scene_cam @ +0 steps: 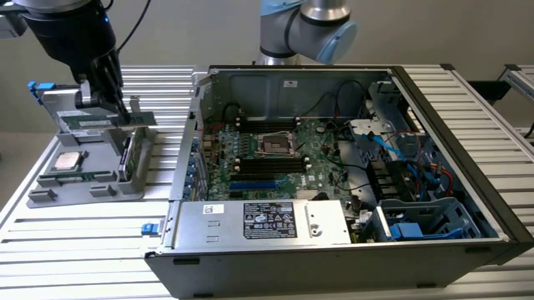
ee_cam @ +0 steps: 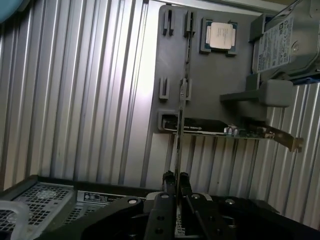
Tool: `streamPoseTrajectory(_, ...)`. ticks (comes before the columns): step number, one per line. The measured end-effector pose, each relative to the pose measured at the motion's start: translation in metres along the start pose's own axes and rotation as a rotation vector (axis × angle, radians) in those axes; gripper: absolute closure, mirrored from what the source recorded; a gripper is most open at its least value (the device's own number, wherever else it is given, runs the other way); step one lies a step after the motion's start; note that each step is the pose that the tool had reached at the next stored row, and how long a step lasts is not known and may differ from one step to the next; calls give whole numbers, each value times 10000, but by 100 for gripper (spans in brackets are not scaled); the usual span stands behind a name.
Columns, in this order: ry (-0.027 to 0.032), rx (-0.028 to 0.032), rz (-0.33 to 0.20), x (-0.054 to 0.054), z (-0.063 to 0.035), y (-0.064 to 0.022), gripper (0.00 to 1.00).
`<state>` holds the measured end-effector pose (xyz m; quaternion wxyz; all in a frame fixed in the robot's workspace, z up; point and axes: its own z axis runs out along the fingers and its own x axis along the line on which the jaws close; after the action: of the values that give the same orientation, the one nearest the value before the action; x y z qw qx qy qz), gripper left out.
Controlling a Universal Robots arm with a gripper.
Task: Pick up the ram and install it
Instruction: 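Pick up the ram and move it above insertion slot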
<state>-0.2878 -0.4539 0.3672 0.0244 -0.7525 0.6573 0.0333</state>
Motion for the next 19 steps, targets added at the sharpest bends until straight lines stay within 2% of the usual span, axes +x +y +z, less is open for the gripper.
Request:
streamPoseTrajectory(9,-221,7,-14,31,-213,-356,86)
streamPoseTrajectory(19,-418,21,-92,79,-290,-757,86)
